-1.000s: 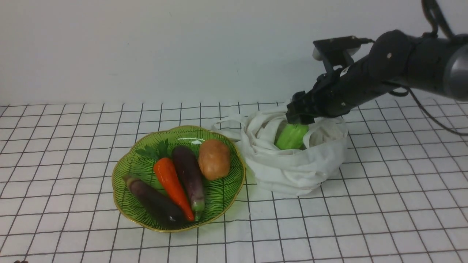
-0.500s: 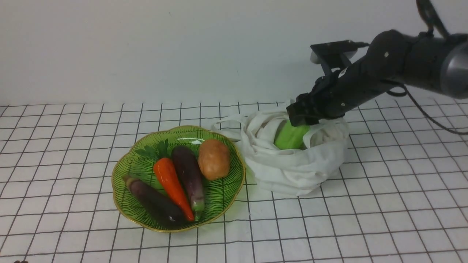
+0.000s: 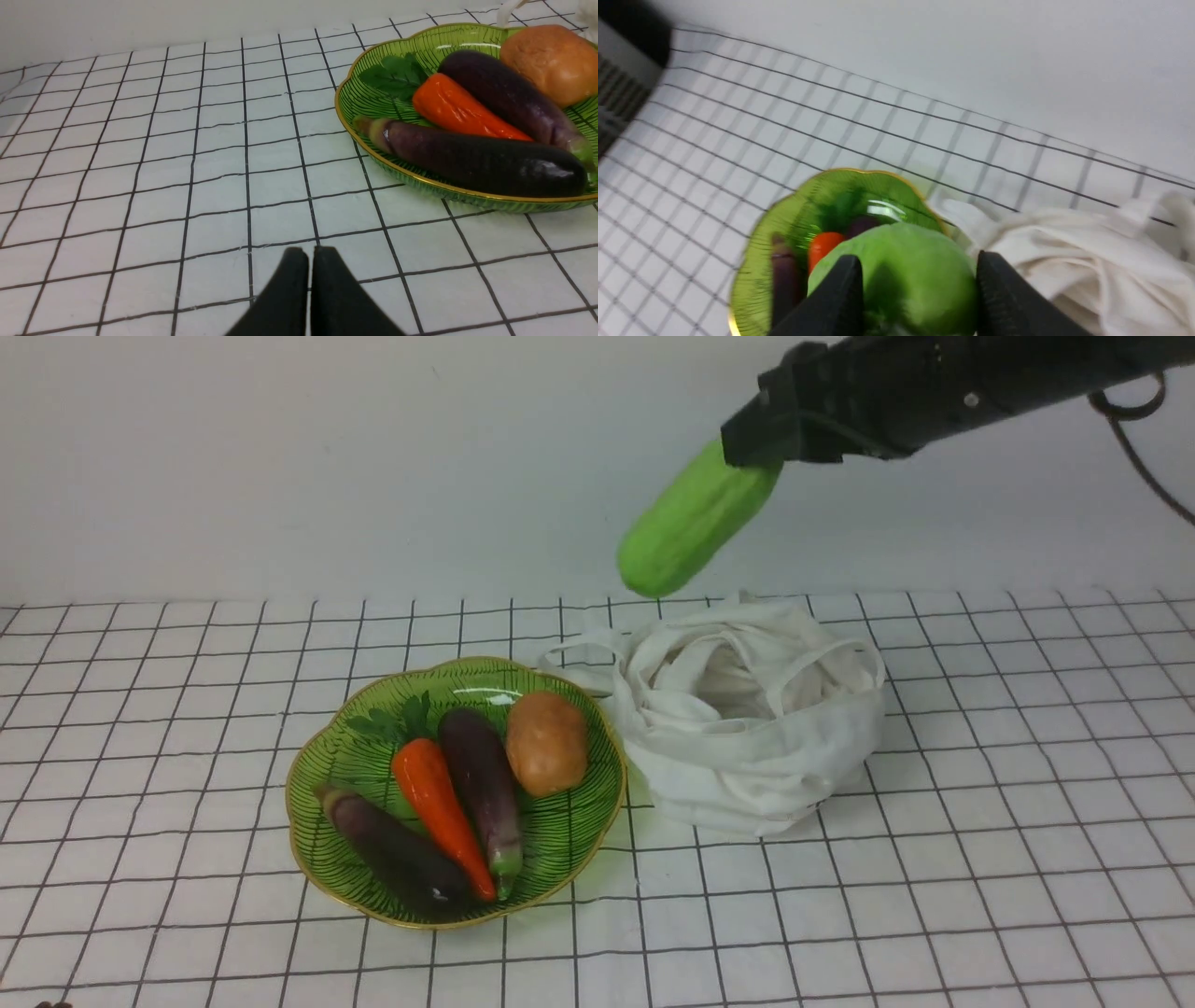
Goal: Take vegetables from bag on white checkered tablecloth place on plate.
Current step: 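Take the green vegetable out of the bag and place it on the plate with the right gripper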
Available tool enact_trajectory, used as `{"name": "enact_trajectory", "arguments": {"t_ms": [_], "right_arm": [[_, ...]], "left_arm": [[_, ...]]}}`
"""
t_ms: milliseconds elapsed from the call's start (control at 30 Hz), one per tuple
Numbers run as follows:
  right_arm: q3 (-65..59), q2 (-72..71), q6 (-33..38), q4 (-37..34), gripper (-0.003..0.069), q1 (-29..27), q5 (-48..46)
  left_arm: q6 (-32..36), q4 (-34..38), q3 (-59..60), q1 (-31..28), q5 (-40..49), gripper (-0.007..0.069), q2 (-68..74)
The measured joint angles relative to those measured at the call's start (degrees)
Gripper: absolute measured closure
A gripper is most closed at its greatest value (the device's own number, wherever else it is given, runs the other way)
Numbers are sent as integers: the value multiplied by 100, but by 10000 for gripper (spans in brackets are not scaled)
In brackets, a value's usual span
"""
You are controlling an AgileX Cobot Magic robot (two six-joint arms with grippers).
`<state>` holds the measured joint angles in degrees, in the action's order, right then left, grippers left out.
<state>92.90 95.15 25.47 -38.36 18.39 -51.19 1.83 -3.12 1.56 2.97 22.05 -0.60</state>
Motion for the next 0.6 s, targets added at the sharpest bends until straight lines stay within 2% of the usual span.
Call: {"name": "enact_trajectory", "arguments": {"t_ms": [67,167,200,400,600], "right_arm": [[13,29,408,-318,373,203,-145],[13,171,625,-413,373,463,-223],[13,419,687,-430,373,732,-233],[13,1411,686,-425,373,1233,-56],[13,2048,556,-370,373,1298,95]], "left_arm": [[0,0,0,0,0,633,0],[0,0,0,0,0,633,0],[0,0,0,0,0,633,0],[0,0,0,0,0,633,0],[0,0,0,0,0,633,0]]}}
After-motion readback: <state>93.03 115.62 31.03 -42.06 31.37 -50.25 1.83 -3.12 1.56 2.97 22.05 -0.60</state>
